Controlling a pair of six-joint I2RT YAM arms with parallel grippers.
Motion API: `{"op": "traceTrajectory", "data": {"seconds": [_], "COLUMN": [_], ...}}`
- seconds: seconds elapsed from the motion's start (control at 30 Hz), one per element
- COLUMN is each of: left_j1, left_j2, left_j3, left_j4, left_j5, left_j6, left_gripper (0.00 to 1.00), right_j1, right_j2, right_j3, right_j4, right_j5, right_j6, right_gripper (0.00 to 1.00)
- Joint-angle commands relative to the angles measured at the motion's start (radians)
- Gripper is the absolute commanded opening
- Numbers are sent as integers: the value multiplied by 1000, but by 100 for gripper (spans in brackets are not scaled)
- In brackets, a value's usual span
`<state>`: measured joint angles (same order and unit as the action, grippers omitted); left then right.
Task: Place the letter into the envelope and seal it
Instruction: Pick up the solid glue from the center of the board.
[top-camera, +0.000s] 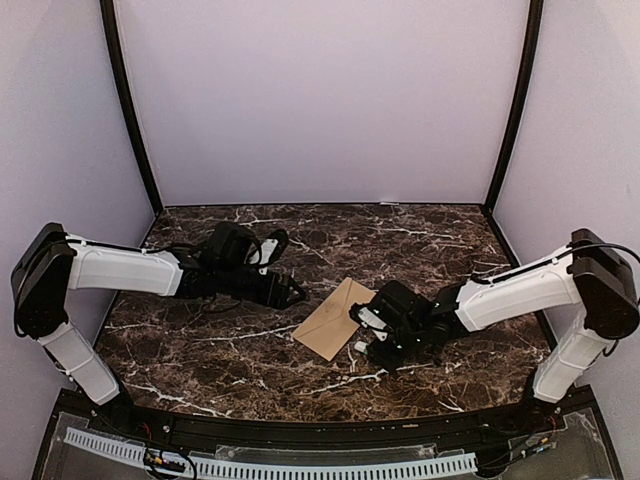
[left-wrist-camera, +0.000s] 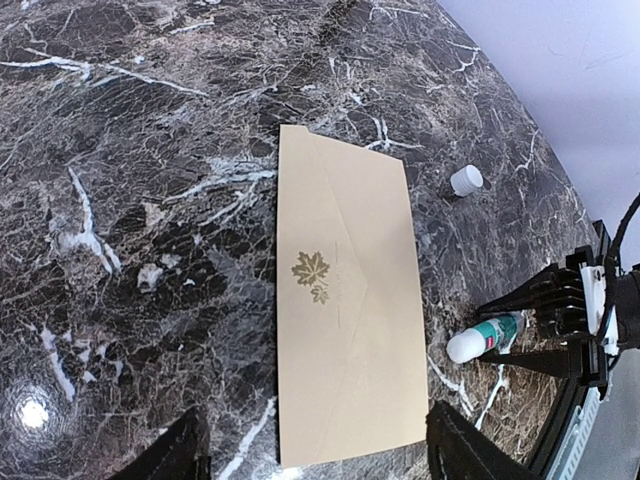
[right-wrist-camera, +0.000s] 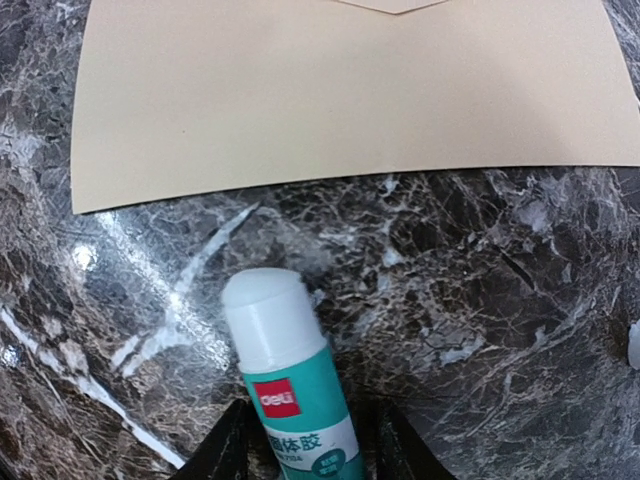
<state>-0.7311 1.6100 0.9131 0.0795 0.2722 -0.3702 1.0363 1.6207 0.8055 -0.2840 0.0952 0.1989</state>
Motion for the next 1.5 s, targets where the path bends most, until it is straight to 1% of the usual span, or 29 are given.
{"op": "traceTrajectory", "data": {"seconds": [0.0, 0.13, 0.23, 0.37, 0.43, 0.47, 0.5, 0.53, 0.6, 0.67, 0.77, 0.87, 0.93, 1.03, 1.27, 1.37, 1.47], "left_j1": [4, 4, 4, 4, 3, 3, 3, 3, 3, 1, -11, -31, -43, -50, -53, -52, -52], "left_j2": [-32, -76, -115, -197, -261, -317, -345, -399, -456, -479, -467, -418, -388, -360, -366, -369, -364], "left_j3": [-22, -40, -65, -94, -121, -137, -178, -196, -229, -230, -206, -176, -163, -162, -162, -169, -167], "left_j4": [3, 31, 65, 115, 154, 227, 266, 348, 456, 545, 652, 769, 816, 862, 920, 961, 972], "left_j5": [-3, -21, -41, -82, -118, -132, -137, -143, -114, -60, 26, 145, 190, 210, 225, 222, 212], "left_j6": [-3, -13, -26, -42, -57, -63, -77, -86, -121, -155, -208, -265, -270, -263, -254, -265, -282], "left_gripper": [73, 73, 73, 73, 72, 72, 73, 73, 74, 74, 75, 75, 76, 76, 76, 67, 66], "right_j1": [33, 41, 41, 41, 40, 40, 39, 40, 40, 41, 40, 41, 41, 40, 41, 41, 40], "right_j2": [21, -28, -92, -205, -257, -283, -304, -322, -340, -332, -271, -209, -185, -153, -124, -117, -113], "right_j3": [-4, -18, -25, 6, 32, 41, 47, 49, 49, 59, 141, 238, 274, 310, 324, 318, 316], "right_j4": [-22, -10, 21, 67, 123, 184, 228, 298, 517, 697, 837, 877, 896, 891, 860, 862, 863], "right_j5": [59, 59, 65, 116, 147, 163, 176, 179, 168, 129, 49, -43, -100, -167, -235, -237, -252], "right_j6": [15, 47, 96, 169, 201, 212, 226, 231, 232, 210, 160, 103, 77, 56, 57, 67, 69], "right_gripper": [35, 17, 0, 0, 0, 0, 0, 0, 0, 0, 0, 0, 0, 0, 0, 0, 0]}}
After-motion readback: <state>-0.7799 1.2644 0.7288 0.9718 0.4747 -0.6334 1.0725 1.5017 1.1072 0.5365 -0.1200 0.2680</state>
